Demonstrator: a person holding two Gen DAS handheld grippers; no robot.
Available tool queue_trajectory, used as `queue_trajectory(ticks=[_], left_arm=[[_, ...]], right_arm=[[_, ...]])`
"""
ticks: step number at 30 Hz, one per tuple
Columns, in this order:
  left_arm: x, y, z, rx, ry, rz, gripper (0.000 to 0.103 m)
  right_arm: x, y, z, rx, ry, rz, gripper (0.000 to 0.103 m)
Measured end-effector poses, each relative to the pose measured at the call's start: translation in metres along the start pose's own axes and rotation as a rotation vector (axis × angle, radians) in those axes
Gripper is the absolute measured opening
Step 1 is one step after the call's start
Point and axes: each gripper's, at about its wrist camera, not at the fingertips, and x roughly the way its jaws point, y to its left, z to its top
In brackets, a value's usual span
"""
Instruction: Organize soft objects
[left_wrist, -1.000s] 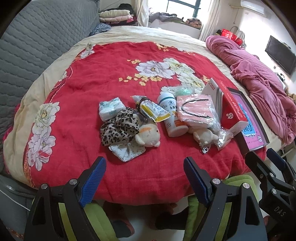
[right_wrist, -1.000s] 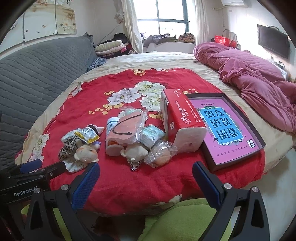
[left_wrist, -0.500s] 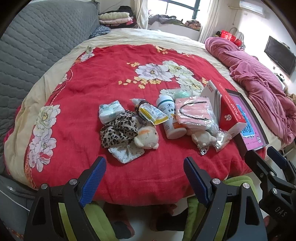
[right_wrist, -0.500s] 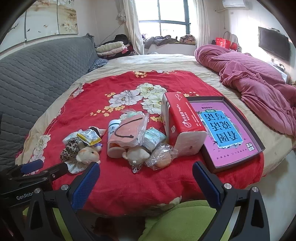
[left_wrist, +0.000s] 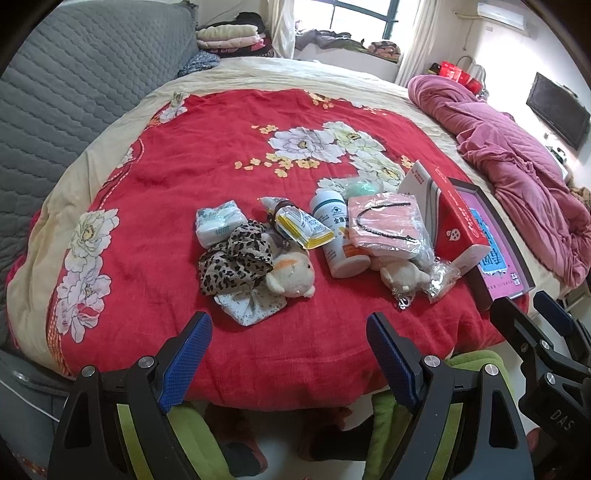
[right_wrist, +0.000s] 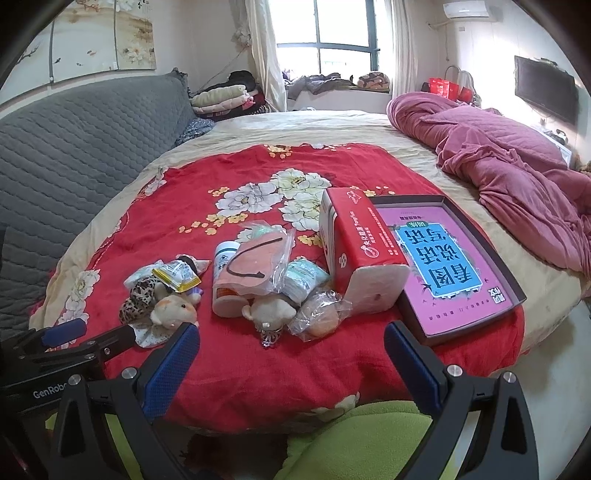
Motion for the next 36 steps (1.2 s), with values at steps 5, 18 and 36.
queue_trajectory(ticks=[5, 18, 36], left_arm=[[0.001, 0.006, 0.001, -0.016, -0.003, 0.005, 0.086], [0.016, 0.039, 0.001, -0.081, 0.031, 0.012, 0.086], [0.066, 0.103, 0.028, -0.237, 0.075, -0.014, 0.086]], right_arm=[[0.002, -0.002, -0.003, 0.009, 0.003, 0.001, 0.101], [0.015, -0.007, -0.003, 0.028, 0.022, 0.000, 0.101], [0.055, -0.024, -0.005, 0.087, 0.068, -0.031, 0.101]])
